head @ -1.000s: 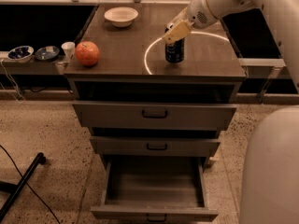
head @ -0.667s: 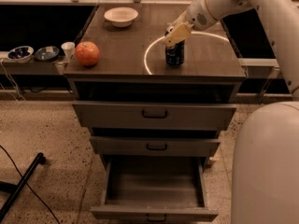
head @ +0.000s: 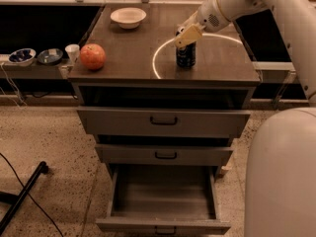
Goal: Pick pepsi can from bottom drawer and place on counter
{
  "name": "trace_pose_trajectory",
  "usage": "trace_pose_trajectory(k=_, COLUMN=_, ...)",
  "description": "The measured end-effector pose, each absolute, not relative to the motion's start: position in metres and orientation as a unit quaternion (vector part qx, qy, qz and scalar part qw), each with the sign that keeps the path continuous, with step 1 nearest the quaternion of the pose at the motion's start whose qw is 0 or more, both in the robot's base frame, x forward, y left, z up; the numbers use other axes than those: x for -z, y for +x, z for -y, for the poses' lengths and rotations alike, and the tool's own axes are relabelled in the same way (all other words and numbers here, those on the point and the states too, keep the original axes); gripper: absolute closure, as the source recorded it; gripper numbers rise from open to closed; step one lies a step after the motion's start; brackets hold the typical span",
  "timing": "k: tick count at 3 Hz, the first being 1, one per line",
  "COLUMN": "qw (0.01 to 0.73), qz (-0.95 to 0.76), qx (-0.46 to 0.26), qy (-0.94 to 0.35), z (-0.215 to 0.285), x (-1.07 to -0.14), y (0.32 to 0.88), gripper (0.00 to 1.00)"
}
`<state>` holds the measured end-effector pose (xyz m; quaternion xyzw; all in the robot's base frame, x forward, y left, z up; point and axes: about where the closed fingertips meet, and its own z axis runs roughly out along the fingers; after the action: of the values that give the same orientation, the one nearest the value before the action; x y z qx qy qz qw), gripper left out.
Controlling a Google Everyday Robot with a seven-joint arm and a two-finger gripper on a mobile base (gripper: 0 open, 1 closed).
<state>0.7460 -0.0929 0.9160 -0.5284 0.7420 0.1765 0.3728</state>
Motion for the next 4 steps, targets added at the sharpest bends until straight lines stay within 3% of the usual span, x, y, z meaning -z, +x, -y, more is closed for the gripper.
trace_pose_trajectory(k=1, qw=0.374, qz=-0.742, qx=-0.179, qy=-0.528, z=0.093, x=-0.916, y=0.746, gripper=0.06)
trace_pose_trajectory(k=2, qw=0.375, qz=-0.74, qx=-0.186, qy=-0.526, z=0.093, x=-0.915, y=0.746, gripper=0.0)
trace_pose_trajectory(k=4, qw=0.358, qz=-0.745, qx=-0.059, qy=-0.56, z=0.126, x=-0.965, y=0.722, gripper=0.0)
